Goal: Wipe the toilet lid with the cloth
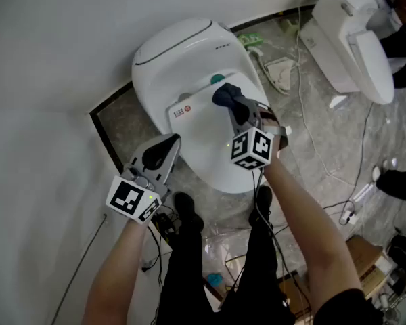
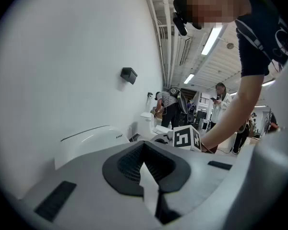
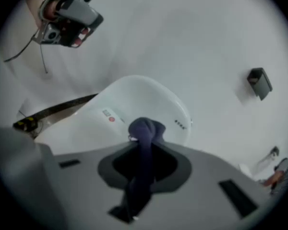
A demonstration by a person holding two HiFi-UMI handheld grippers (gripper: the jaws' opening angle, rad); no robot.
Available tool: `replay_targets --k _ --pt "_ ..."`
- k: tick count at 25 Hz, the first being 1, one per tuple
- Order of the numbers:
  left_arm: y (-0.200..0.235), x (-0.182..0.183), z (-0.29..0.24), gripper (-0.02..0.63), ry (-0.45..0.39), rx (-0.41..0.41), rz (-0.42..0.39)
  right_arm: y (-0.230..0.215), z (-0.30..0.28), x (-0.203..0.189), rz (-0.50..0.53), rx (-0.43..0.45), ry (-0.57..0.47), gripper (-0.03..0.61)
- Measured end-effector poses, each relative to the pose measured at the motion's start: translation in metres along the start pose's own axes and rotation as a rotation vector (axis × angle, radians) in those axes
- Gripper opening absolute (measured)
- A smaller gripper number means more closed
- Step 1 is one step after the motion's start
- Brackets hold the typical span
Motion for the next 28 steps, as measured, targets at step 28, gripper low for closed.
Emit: replay_targets --k 28 --pt "0.029 -0.048 0.101 0.014 0.022 0.148 0.058 0.124 -0.087 0.069 0.446 0.173 0.016 0.067"
Point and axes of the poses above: the fingertips, and each gripper's own axes: z backward along the fingers, y to its left, x out of its top, the point moved 10 cm from there along z, backward along the fingers, and after that the axes turned 15 degrees about -x, right-handed, at the moved point
